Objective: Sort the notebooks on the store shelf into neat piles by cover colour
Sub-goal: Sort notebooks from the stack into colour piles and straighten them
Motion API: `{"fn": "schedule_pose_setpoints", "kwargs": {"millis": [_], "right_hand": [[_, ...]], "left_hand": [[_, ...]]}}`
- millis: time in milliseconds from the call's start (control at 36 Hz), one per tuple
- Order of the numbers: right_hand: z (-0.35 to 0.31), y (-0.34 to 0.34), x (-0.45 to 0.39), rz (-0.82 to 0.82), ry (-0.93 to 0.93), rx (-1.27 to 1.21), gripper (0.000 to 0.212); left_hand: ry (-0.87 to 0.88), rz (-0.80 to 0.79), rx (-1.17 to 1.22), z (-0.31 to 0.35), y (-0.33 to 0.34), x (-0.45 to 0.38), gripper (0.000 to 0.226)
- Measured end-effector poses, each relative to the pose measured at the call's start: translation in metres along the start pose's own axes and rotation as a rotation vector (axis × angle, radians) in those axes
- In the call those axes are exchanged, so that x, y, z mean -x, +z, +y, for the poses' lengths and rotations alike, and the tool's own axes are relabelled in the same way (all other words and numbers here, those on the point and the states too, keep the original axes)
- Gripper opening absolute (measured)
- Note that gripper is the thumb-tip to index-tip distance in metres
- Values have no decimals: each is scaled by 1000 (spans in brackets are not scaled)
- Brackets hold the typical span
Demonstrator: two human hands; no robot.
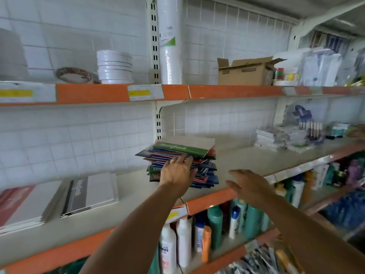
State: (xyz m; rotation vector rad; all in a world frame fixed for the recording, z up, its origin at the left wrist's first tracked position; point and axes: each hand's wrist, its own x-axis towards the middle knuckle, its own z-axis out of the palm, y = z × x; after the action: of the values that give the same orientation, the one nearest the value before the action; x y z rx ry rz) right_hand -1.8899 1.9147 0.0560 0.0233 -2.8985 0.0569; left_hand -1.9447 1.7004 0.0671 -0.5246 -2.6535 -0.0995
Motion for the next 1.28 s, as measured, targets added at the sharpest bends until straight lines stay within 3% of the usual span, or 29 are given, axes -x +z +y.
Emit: {"fn": "schedule_pose_setpoints", "kwargs": {"millis": [194, 306, 472, 611, 944, 1139, 1278], "right_hand": [[17, 6, -48, 67, -23, 13, 47], [21, 4, -74, 112, -45, 16, 44], [22, 5, -103, 154, -105, -10, 58], [20, 4, -122, 177, -165, -49, 71], [6, 8, -154, 138, -247, -138, 86], [5, 17, -162, 142, -269, -70, 81], [7, 22, -165, 235, -322, 30, 74]], "left_hand": [[-12, 24, 2, 17, 1, -49, 52], [-27, -55, -22, 26, 6, -75, 60], [-89, -225, -102, 35, 16, -105, 73], [-143, -279, -115, 33, 21, -111, 71], [-188, -197, -250, 10, 5, -97, 30], [-208, -153, -285, 10, 1, -89, 44], [-274, -124, -254, 10, 3, -87, 54]]}}
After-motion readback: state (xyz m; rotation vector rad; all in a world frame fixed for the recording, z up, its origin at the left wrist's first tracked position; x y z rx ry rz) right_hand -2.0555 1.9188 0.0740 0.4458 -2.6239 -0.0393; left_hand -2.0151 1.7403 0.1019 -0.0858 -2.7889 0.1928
